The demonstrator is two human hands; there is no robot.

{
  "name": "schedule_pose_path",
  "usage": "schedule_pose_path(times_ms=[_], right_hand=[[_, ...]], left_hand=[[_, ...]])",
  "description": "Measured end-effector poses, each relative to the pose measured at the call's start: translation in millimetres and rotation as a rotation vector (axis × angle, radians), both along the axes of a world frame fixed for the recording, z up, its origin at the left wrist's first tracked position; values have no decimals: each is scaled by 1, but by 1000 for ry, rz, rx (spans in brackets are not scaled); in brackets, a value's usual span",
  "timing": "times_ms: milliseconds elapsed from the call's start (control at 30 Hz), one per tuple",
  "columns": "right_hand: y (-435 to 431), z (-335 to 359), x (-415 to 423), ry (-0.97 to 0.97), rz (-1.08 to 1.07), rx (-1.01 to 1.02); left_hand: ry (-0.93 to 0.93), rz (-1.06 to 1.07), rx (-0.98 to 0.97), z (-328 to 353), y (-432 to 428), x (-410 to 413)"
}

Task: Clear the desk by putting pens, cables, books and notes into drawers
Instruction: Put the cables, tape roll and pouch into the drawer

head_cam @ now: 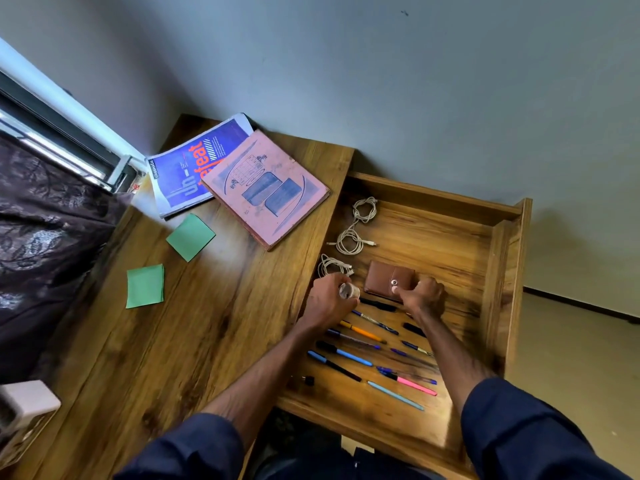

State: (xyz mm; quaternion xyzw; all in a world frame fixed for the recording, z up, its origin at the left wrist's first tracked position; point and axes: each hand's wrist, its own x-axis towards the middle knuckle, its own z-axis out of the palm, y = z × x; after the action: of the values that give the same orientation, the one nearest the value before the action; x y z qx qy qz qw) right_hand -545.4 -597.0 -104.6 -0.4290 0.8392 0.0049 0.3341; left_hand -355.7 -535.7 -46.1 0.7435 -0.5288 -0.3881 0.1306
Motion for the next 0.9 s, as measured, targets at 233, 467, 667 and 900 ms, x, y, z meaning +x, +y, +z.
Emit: schedule_pose_path(times_ms=[233,467,667,900], right_hand=[[-2,13,13,-667,188,-186],[-15,26,9,-599,436,-275],[-31,31,17,-513,573,-225],[-64,9,13,-303,633,-246]], left_hand=[[-122,-143,-200,-4,-22,-30],[-258,-272,-228,-5,-46,-34],[-339,-381,-236,-3,-60,-37],[-285,-331,-205,-7,-63,-33]])
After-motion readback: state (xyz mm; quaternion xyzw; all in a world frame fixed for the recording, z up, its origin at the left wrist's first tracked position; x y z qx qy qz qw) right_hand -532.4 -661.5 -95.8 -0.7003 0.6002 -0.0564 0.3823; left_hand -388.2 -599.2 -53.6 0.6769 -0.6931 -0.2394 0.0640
